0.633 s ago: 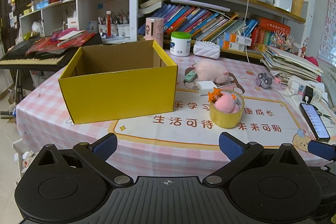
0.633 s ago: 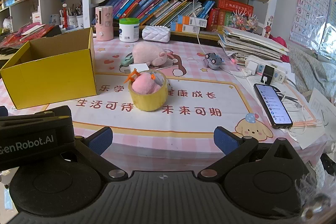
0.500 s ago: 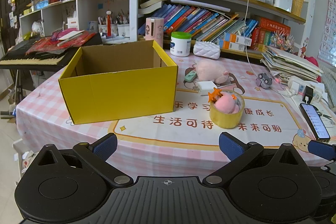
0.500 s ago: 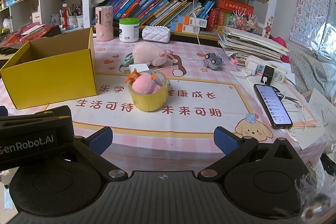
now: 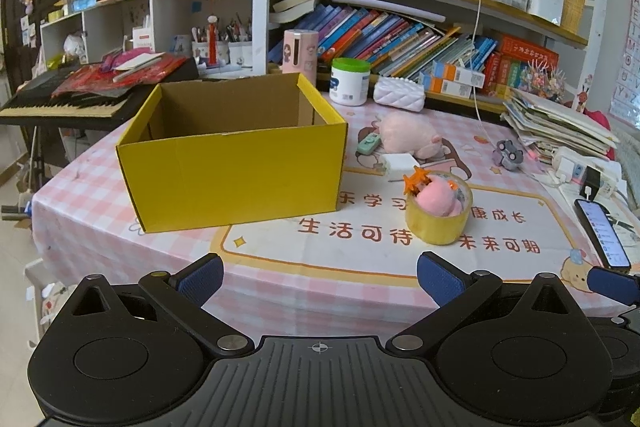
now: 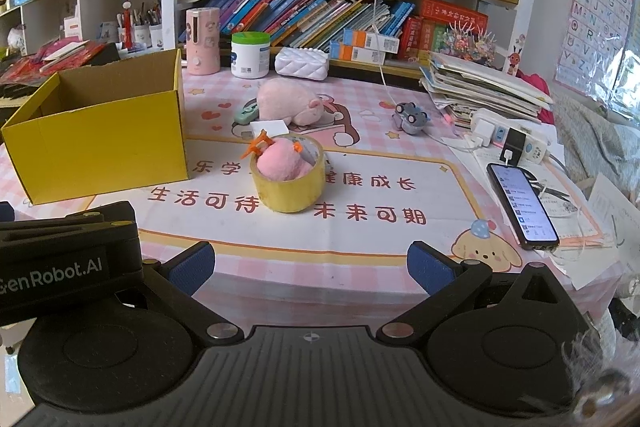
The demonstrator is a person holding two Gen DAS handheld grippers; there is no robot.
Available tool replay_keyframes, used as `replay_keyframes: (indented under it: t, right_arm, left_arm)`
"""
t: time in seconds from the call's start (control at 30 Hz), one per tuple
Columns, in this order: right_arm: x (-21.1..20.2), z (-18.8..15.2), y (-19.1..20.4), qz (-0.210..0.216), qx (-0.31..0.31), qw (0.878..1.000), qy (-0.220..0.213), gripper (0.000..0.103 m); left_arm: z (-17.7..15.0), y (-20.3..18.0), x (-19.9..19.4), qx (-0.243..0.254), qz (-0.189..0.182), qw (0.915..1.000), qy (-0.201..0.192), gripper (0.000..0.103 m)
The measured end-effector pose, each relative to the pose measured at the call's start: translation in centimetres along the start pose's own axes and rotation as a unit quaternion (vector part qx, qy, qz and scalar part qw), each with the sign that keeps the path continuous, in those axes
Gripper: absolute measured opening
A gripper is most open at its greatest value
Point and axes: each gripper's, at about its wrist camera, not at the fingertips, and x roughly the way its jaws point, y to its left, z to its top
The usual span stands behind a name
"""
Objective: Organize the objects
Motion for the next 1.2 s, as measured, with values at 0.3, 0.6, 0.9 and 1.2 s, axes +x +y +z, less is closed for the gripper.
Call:
replay_keyframes:
  t: [0.3,0.6,0.9,1.2]
  right_arm:
    - [0.12,-0.01,0.18,0.0,-0.003,1.0,-0.001,0.103]
    - [-0.01,-0.04,0.05,-0.005,-0.004,1.0,-0.001,0.103]
    - [-0.34,-0.24,-0.2,-0.006,-0.003,1.0,-0.004,0.103]
    - [-0.36,-0.05,-0.24,-0.005,0.0,1.0,-0.006,0.103]
  left_arm:
    - [0.02,0.26,-0.03,-0.001,0.0,1.0,0.0,0.103]
    - [0.0,-0.07,-0.02,-0.002,-0.006,1.0,0.001,0.103]
    - [0.09,-0.12,-0.23,0.0,-0.009,1.0,-0.002,0.103]
    - [0.33,-0.38,-0.06,0.007,-0.011,0.9999,-0.005,0.103]
